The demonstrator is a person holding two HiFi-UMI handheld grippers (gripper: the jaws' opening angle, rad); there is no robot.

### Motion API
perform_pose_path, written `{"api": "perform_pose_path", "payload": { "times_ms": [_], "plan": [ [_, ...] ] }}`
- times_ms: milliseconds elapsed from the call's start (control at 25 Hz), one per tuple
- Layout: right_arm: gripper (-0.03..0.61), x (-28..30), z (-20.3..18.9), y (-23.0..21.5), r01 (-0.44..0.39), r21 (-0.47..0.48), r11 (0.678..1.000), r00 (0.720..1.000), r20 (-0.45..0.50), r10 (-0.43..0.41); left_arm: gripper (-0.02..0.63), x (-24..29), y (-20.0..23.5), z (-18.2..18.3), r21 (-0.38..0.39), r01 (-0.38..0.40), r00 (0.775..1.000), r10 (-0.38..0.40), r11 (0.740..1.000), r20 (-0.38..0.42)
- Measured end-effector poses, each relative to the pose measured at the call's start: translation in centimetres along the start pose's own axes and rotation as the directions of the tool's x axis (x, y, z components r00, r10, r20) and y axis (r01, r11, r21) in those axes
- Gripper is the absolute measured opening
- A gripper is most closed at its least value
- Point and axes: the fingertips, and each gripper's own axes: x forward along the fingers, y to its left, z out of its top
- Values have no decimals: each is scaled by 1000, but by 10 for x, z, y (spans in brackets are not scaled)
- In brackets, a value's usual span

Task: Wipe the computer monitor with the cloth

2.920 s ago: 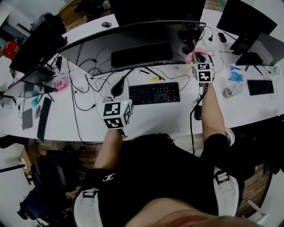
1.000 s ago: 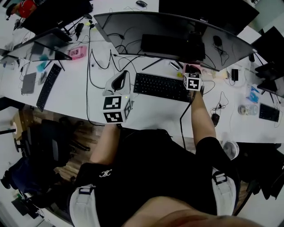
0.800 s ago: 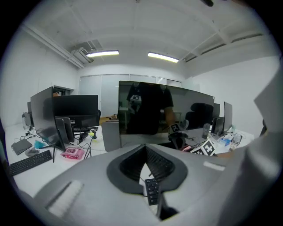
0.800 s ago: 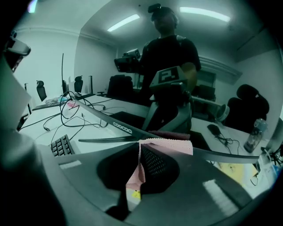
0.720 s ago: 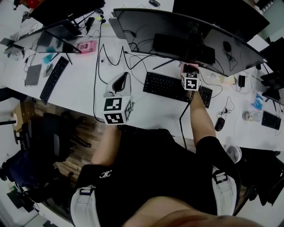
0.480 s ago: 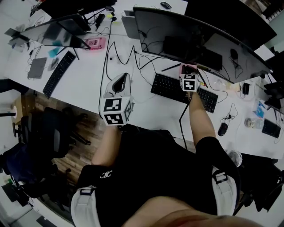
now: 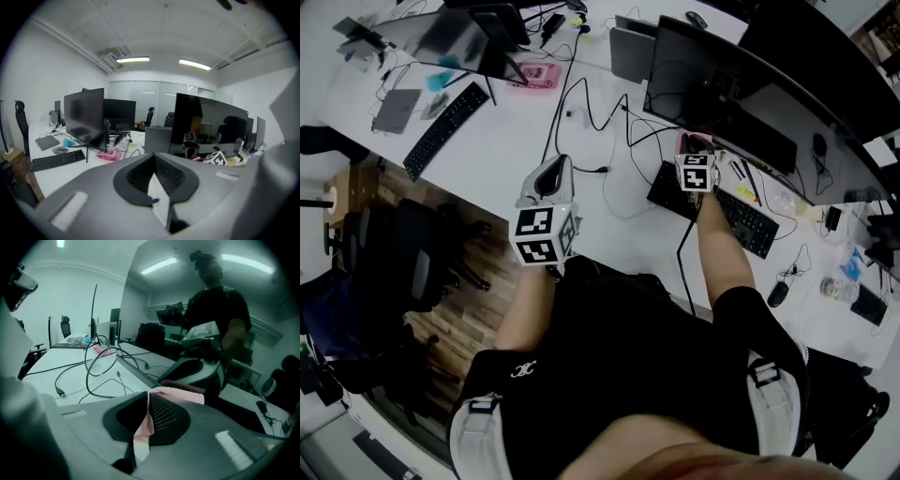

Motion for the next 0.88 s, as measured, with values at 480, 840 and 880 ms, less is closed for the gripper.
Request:
{"api": "perform_pose_path", "payload": {
  "times_ms": [480, 840, 880],
  "plan": [
    [8, 46, 55, 85, -72, -67, 995, 996, 48, 75, 51, -11, 73, -11, -55, -61, 998, 61, 997, -5],
    [8, 59, 115, 118, 19, 20, 1000, 988, 154, -22, 50, 5, 124, -6, -48, -7, 1000, 7, 999, 1],
    [8, 58, 125, 117, 44, 38, 998, 984, 171, -50, 50, 8, 126, -4, -41, 5, 1000, -5, 999, 4]
  ]
}}
